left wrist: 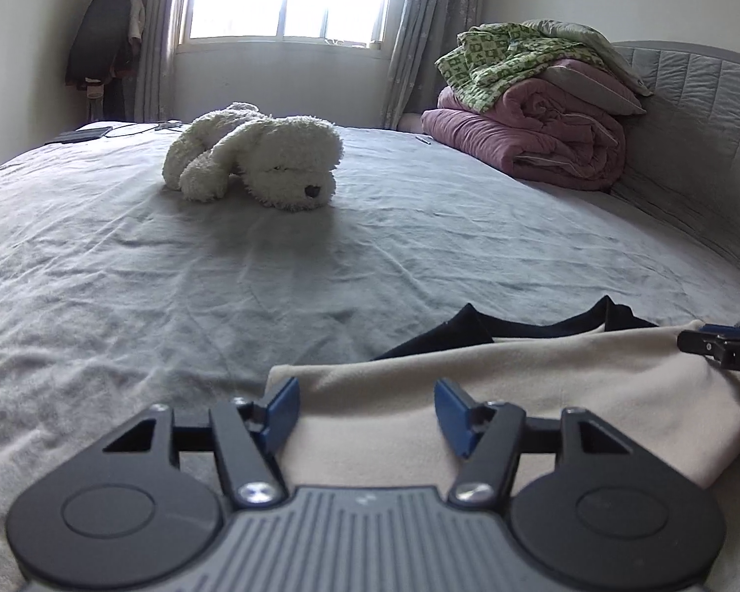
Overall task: Fold clothes
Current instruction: 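Lay the cream cloth bundle flat on the bed and open both grippers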
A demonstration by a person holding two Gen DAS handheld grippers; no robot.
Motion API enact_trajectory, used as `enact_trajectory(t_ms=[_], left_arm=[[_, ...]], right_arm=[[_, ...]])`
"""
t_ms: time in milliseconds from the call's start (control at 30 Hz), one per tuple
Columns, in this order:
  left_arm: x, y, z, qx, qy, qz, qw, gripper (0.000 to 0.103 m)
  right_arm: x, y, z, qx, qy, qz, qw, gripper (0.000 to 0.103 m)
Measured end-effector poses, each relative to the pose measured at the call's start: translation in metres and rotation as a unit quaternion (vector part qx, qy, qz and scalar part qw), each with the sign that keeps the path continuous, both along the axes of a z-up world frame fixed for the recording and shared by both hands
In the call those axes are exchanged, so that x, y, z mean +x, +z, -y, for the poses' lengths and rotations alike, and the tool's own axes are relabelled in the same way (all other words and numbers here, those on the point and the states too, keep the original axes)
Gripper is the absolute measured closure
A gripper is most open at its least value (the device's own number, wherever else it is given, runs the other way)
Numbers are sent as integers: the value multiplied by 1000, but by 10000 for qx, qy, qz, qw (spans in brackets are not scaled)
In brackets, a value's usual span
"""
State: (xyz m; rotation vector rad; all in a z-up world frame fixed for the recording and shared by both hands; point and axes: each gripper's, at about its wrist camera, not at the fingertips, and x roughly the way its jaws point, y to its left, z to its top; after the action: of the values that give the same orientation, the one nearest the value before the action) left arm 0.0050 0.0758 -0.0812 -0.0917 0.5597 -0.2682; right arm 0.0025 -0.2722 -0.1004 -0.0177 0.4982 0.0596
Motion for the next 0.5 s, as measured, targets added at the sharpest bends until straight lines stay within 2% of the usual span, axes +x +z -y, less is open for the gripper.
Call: enact_trajectory(t_ms=[100,200,333,500], left_arm=[[-2,15,-5,-288,16,-98,9995,38],[-1,30,-16,-771,-84,-486,9958,35],[1,48,-41,-1407,-57,-1052,9844,25],[-1,52,-65,-1725,68,-1538,9729,23]], right_arm=[[-4,8,-9,28,112,84,9999,43],[-4,17,-20,59,256,89,9996,42],[-5,27,-37,-28,278,-144,9995,41],[-9,33,-48,73,234,-519,9984,41]])
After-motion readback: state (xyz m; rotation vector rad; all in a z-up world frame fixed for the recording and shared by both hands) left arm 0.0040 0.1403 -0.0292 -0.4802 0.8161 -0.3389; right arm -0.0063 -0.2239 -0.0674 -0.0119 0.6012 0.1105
